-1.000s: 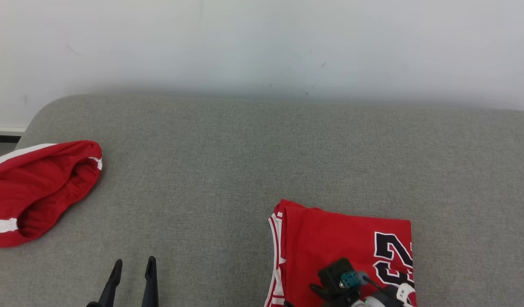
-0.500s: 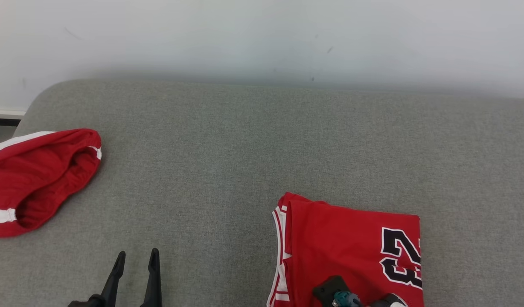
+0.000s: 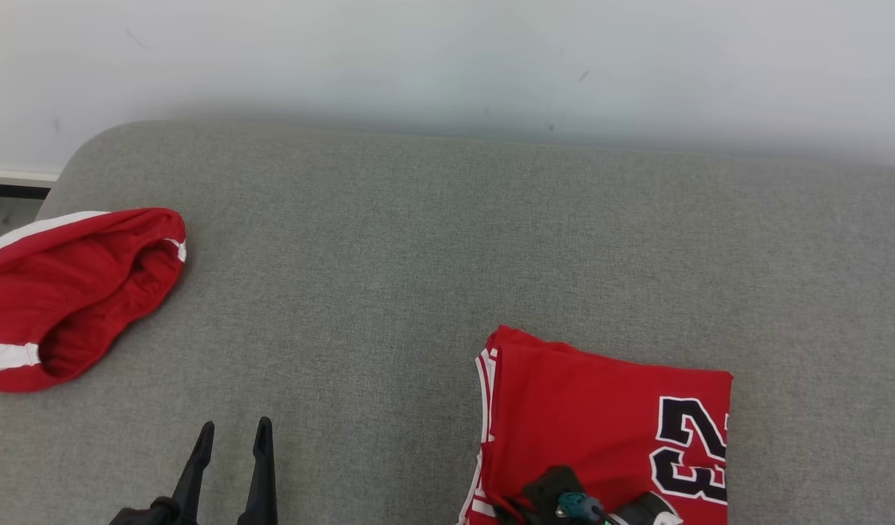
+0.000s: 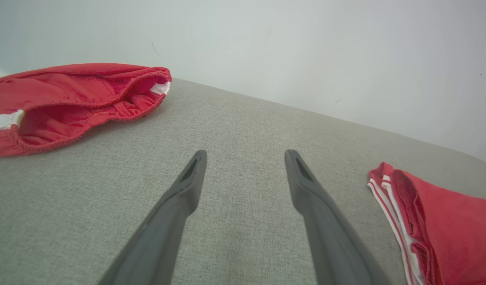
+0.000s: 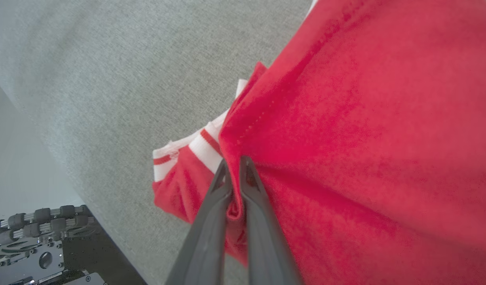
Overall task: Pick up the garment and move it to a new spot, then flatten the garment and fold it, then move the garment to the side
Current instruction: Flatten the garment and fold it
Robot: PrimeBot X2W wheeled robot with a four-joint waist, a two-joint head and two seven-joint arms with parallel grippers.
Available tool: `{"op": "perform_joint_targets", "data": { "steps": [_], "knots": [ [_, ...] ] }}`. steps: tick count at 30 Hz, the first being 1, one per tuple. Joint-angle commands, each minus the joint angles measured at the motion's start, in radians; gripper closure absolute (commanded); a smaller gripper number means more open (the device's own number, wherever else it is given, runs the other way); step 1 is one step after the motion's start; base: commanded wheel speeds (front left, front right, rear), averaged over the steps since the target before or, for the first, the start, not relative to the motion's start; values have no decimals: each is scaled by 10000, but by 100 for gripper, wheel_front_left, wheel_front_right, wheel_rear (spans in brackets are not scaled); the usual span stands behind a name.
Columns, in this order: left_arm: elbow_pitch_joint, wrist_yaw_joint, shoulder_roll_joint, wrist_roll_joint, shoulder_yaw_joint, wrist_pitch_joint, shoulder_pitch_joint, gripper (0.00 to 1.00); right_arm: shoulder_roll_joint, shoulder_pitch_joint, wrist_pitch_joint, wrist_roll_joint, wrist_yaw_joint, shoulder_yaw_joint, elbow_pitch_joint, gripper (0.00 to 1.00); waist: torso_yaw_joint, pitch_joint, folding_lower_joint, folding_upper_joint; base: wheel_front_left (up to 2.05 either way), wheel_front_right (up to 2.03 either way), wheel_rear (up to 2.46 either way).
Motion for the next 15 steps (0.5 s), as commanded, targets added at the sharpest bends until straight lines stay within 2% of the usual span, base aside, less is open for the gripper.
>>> {"op": "perform_joint_targets", "data": {
  "steps": [1,7,8,9,10,15],
  "knots": [
    [-20,-13,-25,-12,17,-33,112,0,38,-133,-137,273,1,227,184,100,-18,-28,0,0,0,0,0],
    [-71,-14,-22,8,27,-33,217,0,31,-270,10,723,1,648,-85,100,-106,-131,0,0,0,0,0],
    [-79,-14,-22,10,27,-33,204,0,33,-244,50,751,1,668,-141,68,-114,-141,0,0,0,0,0],
    [-95,-12,-24,12,23,-33,194,0,33,-204,93,767,1,613,-179,16,-121,-146,0,0,0,0,0],
    [-102,-14,-26,15,20,-33,210,0,30,-155,113,776,1,548,-228,0,-126,-152,0,0,0,0,0],
    [-102,-12,-33,52,72,-33,269,0,29,109,379,1121,1,177,-895,0,-174,-202,0,0,0,0,0]
  ]
}}
